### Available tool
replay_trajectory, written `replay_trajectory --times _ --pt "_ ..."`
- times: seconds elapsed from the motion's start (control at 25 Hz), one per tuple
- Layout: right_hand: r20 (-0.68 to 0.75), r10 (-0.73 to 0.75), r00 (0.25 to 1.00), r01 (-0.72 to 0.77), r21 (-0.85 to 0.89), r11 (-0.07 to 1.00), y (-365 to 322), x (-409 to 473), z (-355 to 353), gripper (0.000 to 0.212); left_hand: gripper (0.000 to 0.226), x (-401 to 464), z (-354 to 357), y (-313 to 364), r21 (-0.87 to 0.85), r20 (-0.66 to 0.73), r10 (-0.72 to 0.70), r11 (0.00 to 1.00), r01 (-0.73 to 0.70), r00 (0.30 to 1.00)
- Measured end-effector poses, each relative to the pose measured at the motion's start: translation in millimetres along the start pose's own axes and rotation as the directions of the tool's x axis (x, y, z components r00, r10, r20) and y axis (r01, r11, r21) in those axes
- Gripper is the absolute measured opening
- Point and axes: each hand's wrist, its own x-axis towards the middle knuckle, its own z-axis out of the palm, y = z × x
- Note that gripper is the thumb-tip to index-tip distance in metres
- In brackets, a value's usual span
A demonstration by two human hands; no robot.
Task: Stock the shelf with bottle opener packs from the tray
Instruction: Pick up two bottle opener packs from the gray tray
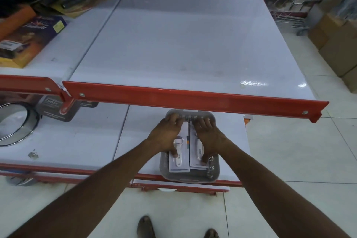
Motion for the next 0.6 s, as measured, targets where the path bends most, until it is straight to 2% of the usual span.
replay_trajectory --times 0.12,0.2,0.32,0.4,0.48,0.6 --pt "0.056 0.022 0.998 -0.017 -0.098 0.995 -2 8 -2 0.142 0.110 -10 -11 2 -0.074 -0.060 -0.022 0.997 0.018 0.998" --pt "0.069 0.036 0.997 -0.030 -0.089 0.996 -4 11 -10 0.143 0.105 -13 -13 5 -0.142 -0.064 -0.051 0.989 0.041 0.997" --pt "-0.037 0.059 0.998 -0.061 -0.056 0.997 -4 3 -23 0.133 0.086 -21 -8 3 -0.339 -0.018 -0.163 0.929 0.148 0.986" --pt "-0.095 0.081 0.992 -0.069 0.119 0.990 -2 -16 -40 0.111 0.070 -36 -10 3 -0.515 -0.011 -0.209 0.839 0.173 0.978" --pt "-0.126 0.092 0.988 -0.046 0.327 0.944 -5 -45 -67 0.078 0.047 -59 -19 5 -0.638 -0.050 -0.195 0.761 0.119 0.979" --pt "-0.152 0.151 0.977 -0.048 0.529 0.847 -19 -96 -102 0.036 0.028 -104 -49 10 -0.656 -0.206 -0.164 0.755 -0.012 0.965"
